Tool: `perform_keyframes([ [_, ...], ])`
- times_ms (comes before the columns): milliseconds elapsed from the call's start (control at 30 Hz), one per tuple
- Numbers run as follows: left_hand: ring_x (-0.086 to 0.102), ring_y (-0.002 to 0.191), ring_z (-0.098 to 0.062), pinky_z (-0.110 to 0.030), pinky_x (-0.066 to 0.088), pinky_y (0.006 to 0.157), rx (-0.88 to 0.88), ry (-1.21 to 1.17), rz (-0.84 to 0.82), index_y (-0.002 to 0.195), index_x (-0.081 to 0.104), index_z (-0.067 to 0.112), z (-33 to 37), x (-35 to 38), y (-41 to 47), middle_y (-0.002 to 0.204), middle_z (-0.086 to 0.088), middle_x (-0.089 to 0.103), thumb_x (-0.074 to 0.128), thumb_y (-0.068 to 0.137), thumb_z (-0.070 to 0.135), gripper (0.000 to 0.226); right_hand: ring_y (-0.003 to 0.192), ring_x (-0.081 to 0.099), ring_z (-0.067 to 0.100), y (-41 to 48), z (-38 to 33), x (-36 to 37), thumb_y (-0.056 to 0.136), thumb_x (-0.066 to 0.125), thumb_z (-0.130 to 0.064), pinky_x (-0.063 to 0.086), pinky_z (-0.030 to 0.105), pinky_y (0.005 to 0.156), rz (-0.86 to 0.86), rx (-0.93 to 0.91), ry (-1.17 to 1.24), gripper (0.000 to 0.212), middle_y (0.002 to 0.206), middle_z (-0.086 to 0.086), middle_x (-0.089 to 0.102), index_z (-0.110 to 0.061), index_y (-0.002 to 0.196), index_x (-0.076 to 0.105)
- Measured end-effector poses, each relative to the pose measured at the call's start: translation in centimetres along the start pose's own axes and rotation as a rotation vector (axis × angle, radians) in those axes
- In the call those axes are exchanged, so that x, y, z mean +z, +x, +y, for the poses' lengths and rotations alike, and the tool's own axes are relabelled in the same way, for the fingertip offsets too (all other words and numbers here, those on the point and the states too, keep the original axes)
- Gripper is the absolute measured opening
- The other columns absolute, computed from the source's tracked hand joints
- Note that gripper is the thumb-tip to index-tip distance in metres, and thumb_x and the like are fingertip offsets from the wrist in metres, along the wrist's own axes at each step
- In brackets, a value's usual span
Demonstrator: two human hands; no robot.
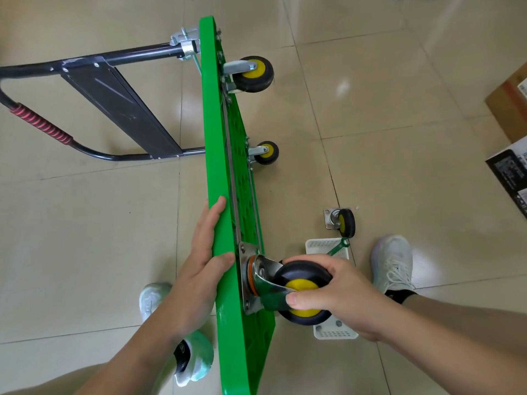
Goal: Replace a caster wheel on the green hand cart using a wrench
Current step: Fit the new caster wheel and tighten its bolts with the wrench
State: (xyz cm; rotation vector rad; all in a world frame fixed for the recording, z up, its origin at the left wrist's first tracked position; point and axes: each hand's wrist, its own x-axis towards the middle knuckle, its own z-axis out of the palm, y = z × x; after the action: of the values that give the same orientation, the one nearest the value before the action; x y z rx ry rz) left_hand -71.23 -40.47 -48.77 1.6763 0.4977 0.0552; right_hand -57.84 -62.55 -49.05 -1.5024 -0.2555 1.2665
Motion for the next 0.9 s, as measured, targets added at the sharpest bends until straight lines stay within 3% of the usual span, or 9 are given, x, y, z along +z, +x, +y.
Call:
perform_keyframes([
  [300, 0.021, 0.16, -0.02, -0.063, 0.022, 0.125, -0.004, -0.017, -0.003, 0.156, 0.023, 0.062, 0.0, 0.1, -0.1, 0.171, 0.022, 0.019, 0.053, 0.083, 0.039, 0.082, 0.104, 0.073, 0.019, 1.0, -0.6, -0.7, 0.065, 0.086, -0.015, 0.058, 0.029, 0.09, -0.079, 0.055, -0.038, 0.048, 0.109, 0.0, 0.078, -0.03, 0.11, 0.077],
  [633, 0.026, 0.157, -0.014, -0.057, 0.027, 0.125, 0.001, -0.058, 0.031, 0.152, 0.027, 0.066, 0.6, 0.9, -0.1, 0.168, 0.027, 0.021, 0.054, 0.079, 0.041, 0.082, 0.101, 0.073, 0.02, 2.1, -0.6, -0.9, 0.067, 0.085, -0.011, 0.056, 0.025, 0.085, -0.163, 0.131, -0.007, 0.045, 0.108, 0.007, 0.077, -0.025, 0.109, 0.077],
  [900, 0.037, 0.152, -0.018, -0.06, 0.034, 0.12, 0.004, -0.074, 0.044, 0.152, 0.028, 0.064, 0.5, 1.0, 0.0, 0.164, 0.029, 0.027, 0.055, 0.078, 0.038, 0.083, 0.101, 0.073, 0.016, 2.8, -0.3, -0.9, 0.066, 0.086, -0.014, 0.055, 0.022, 0.085, -0.181, 0.177, -0.036, 0.048, 0.105, -0.002, 0.078, -0.033, 0.11, 0.076],
])
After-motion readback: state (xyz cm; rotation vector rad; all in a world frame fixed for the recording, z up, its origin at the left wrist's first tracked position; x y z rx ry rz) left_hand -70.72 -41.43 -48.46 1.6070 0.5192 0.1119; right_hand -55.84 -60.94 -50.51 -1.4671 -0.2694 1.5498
